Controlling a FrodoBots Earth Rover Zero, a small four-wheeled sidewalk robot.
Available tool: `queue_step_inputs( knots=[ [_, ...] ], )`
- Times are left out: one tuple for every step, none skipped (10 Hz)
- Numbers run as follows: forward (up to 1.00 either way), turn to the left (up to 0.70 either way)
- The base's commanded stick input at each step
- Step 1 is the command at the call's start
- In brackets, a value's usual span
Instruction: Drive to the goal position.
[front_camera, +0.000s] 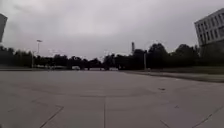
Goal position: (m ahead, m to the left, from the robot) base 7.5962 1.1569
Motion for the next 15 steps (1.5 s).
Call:
queue_step_inputs(
  knots=[
    [0.7, 0.01],
    [0.7, 0.01],
    [0.7, 0.23],
    [0.7, 0.19],
    [0.7, 0.01],
    [0.7, 0.01],
    [0.7, 0.01],
    [0.7, 0.01],
    [0.7, 0.01],
    [0.7, 0.01],
    [0.7, 0.01],
    [0.7, 0.01],
    [0.7, 0.01],
    [0.7, 0.01],
    [0.7, 0.01]
  ],
)
